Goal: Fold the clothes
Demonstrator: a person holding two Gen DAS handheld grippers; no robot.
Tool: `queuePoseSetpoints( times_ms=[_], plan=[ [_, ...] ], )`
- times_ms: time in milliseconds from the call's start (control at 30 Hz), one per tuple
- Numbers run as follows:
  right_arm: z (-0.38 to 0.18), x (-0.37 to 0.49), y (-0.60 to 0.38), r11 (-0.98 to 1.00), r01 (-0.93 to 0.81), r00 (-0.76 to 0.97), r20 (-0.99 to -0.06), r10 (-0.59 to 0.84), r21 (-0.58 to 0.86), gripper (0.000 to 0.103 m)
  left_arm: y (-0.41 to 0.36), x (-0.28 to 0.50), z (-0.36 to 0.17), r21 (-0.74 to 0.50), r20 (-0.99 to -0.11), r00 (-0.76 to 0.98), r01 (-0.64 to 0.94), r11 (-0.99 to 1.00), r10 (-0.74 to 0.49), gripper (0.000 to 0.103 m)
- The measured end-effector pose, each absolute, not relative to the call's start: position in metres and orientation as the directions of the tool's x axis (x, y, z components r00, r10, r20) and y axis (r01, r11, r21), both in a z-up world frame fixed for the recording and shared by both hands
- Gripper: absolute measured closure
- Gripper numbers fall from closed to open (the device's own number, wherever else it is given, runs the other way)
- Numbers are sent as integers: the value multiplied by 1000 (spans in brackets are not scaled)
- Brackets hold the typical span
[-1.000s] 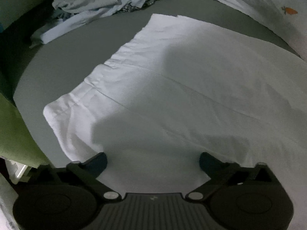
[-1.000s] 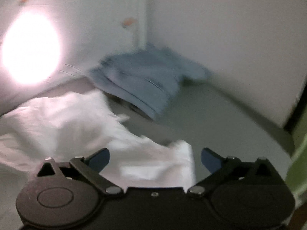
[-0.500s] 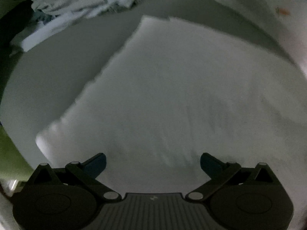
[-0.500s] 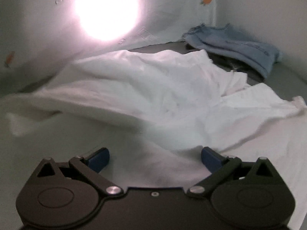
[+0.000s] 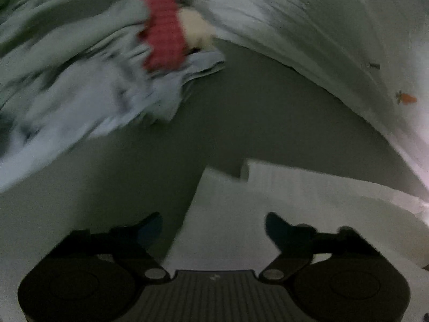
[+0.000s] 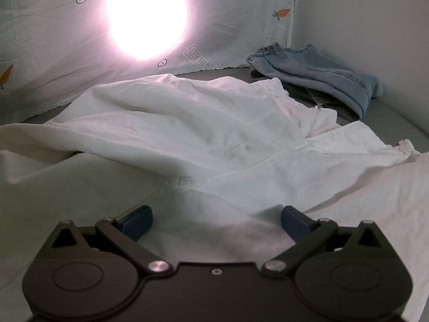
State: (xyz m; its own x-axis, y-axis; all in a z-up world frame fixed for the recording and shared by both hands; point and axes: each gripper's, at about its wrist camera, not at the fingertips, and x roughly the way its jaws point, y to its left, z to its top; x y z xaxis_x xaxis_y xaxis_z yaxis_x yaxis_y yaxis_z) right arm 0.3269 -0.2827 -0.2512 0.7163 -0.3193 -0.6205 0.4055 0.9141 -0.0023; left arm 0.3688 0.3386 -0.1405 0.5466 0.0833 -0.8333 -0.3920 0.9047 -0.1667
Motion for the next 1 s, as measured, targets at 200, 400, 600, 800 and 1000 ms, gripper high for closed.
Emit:
queuePoseSetpoints(
  times_ms=[200, 400, 600, 800, 1000],
  plan=[
    [-251, 331, -283, 904, 428, 707, -621, -338, -5, 0, 337, 439, -164, -103, -861, 509, -204, 973, 15, 65],
    [-252, 334, -282, 894, 448, 698, -623, -353, -5, 0, 332, 454, -172, -120, -847, 523, -21, 993, -92, 61],
    [-253, 338, -284, 882, 470, 688, -624, -370, -5, 0, 316, 453, -174, -39, -839, 542, 25, 999, -46, 85],
    [-253, 337, -284, 882, 472, 689, -624, -369, -1, 0, 307, 454, -155, 24, -814, 580, 45, 999, -7, 94],
    [-253, 337, -285, 882, 471, 690, -624, -368, 0, 0, 300, 487, -92, 134, -694, 717, 38, 990, 66, 94]
  ],
)
